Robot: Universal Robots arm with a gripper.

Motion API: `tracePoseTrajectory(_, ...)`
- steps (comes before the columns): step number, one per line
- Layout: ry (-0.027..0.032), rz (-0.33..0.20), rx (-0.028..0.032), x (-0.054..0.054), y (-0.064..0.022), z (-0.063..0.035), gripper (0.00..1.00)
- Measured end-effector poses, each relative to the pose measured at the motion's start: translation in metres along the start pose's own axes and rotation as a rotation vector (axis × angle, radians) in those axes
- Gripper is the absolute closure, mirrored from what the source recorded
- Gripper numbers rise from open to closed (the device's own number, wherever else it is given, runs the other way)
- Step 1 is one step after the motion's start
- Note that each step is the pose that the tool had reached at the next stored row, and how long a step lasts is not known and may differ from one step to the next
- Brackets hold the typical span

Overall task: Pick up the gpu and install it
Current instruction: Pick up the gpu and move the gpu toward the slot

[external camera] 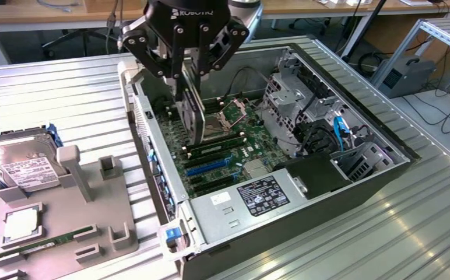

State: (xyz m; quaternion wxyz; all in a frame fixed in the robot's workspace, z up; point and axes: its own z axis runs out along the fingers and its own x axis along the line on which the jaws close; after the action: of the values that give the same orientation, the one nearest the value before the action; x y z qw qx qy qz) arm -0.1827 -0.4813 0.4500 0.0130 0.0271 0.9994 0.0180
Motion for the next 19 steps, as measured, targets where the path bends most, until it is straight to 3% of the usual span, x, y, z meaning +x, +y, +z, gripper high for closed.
tracePoseTrajectory(7, 0.0001, 0.0, 0.0, -0.037, 0.0021, 0.001, 0.73)
tracePoseTrajectory(17, 0.0001, -0.001, 0.0, -0.079, 0.0044, 0.0021, 0.73)
tracePoseTrajectory(19, 0.0001, -0.001, -0.0002, -0.099, 0.0055, 0.0027, 0.73)
